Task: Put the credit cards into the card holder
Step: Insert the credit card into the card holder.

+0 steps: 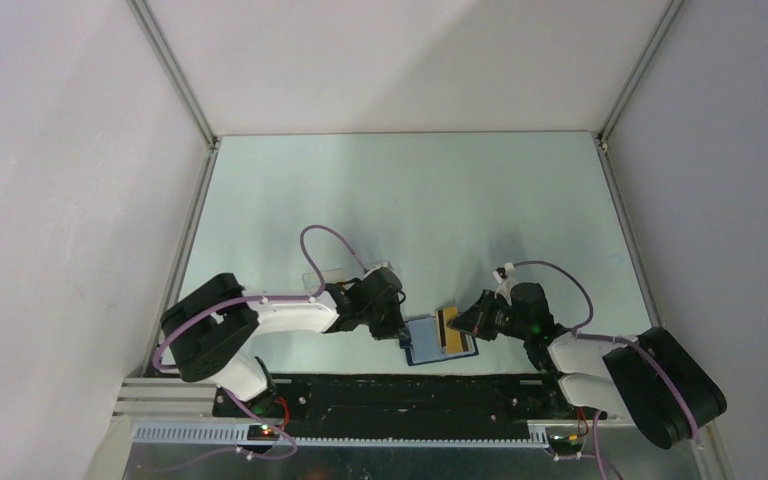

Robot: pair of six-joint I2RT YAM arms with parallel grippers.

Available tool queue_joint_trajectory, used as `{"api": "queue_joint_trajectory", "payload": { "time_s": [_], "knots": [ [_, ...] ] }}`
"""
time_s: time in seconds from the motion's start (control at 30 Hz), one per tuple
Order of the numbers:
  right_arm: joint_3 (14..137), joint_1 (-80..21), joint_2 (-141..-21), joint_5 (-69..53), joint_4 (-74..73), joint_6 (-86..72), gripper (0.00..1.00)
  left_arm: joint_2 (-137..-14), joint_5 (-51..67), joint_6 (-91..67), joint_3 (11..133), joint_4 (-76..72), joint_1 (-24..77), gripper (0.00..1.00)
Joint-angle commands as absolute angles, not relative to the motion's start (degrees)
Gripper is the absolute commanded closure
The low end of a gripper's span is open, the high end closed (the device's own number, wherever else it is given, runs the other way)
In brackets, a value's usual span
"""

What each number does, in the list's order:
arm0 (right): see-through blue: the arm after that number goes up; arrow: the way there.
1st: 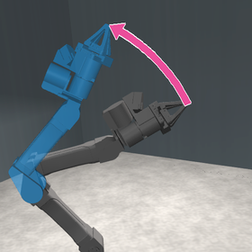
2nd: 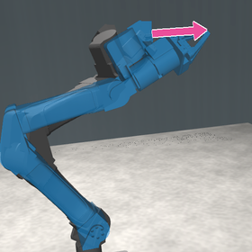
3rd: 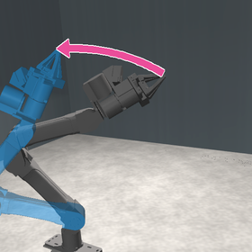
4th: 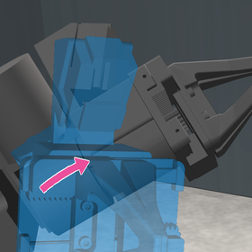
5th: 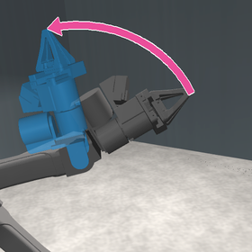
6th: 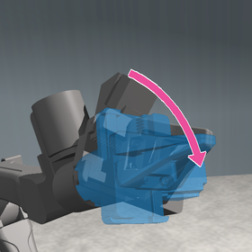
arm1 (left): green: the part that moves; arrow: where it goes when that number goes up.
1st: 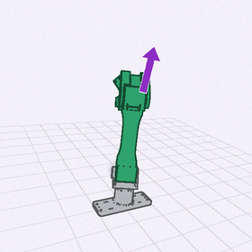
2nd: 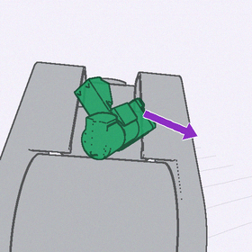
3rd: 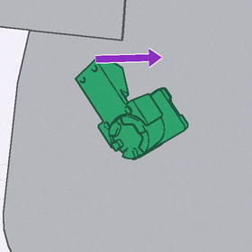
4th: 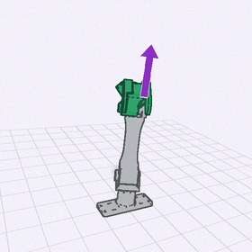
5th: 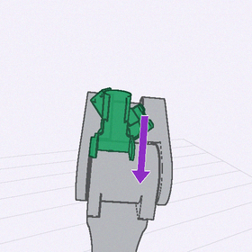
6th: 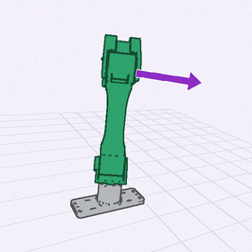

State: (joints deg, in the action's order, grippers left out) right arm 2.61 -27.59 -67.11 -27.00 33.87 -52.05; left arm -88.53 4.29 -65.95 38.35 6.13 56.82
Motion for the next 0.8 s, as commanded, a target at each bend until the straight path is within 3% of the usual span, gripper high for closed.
{"api": "queue_joint_trajectory", "payload": {
  "time_s": [0.0, 0.5, 0.77],
  "knots": [
    [3.8, -28.5, -66.8, -26.7, 35.2, -52.0, 1.0, -92.5, 3.5, -64.3, 36.8, 13.1, 57.4, 1.0],
    [4.4, -28.3, -57.3, -24.0, 25.3, -50.3, 1.0, -93.1, 3.8, -64.1, 37.2, 13.2, 57.4, 1.0],
    [4.5, -28.3, -60.1, -25.0, 28.6, -51.0, 1.0, -93.3, 3.9, -63.9, 37.3, 13.2, 57.4, 1.0]
  ]
}}
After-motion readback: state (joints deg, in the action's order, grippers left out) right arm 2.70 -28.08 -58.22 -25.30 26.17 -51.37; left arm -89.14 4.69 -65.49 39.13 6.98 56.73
